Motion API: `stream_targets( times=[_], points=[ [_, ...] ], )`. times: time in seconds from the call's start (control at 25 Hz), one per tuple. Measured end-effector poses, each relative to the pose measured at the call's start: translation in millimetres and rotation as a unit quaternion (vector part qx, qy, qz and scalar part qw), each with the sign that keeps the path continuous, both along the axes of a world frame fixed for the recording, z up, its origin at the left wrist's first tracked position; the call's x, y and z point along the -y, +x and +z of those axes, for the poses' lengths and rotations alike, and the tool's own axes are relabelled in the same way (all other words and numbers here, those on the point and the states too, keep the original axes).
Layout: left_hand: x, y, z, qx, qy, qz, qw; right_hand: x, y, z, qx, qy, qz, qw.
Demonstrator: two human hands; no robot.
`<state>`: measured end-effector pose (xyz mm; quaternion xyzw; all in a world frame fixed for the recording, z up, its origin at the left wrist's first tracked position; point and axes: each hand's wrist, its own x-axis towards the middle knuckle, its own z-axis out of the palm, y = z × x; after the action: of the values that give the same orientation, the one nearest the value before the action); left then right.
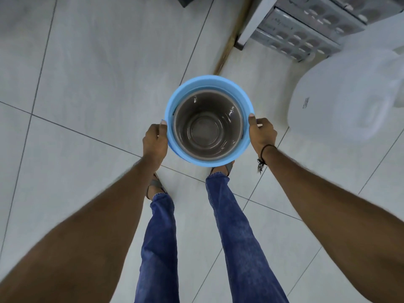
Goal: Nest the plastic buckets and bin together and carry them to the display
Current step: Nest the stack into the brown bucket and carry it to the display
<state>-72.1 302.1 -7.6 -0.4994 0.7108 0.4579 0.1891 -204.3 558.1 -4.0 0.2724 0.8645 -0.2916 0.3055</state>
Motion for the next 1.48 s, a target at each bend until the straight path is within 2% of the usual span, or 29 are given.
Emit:
stream_targets(
  times=[0.08,0.2,0.36,0.6,0.68,0.8,0.96,1.16,1.24,1.36,1.48],
  points=[
    [0,-3,-4,0.041,-0.054,-0.024,0.997,-8,-1,-6,0.036,0.005,-0.024,0.999],
    [-2,-1,-16,0.113,0.004,0.048,0.992,-15,4,-13,0.083,0.008,-0.025,0.996],
    [-12,2,-28,0.123,0.077,0.095,0.985,-15,2,-26,0.073,-0.001,-0.001,0.997],
    [-17,16,-60,0.120,0.146,0.134,0.973,-28,-4,-59,0.127,-0.030,0.163,0.978],
    [-17,17,-63,0.099,0.201,0.217,0.950,-30,-3,-64,0.151,-0.073,0.106,0.980],
    [-15,15,-58,0.072,0.281,0.296,0.910,-23,-10,-58,0.240,-0.139,-0.069,0.958],
    [1,13,-38,0.049,0.310,0.305,0.899,-8,-21,-40,0.249,-0.167,-0.122,0.946],
    [44,29,20,0.039,0.326,0.323,0.888,33,-21,17,0.234,-0.178,-0.095,0.951],
    [66,38,62,0.030,0.327,0.324,0.887,55,-14,56,0.228,-0.191,-0.092,0.950],
    [107,48,146,0.005,0.324,0.320,0.890,91,-7,134,0.210,-0.222,-0.078,0.949],
    [163,54,250,-0.054,0.344,0.301,0.888,139,-9,239,0.177,-0.261,-0.052,0.947]
  ],
)
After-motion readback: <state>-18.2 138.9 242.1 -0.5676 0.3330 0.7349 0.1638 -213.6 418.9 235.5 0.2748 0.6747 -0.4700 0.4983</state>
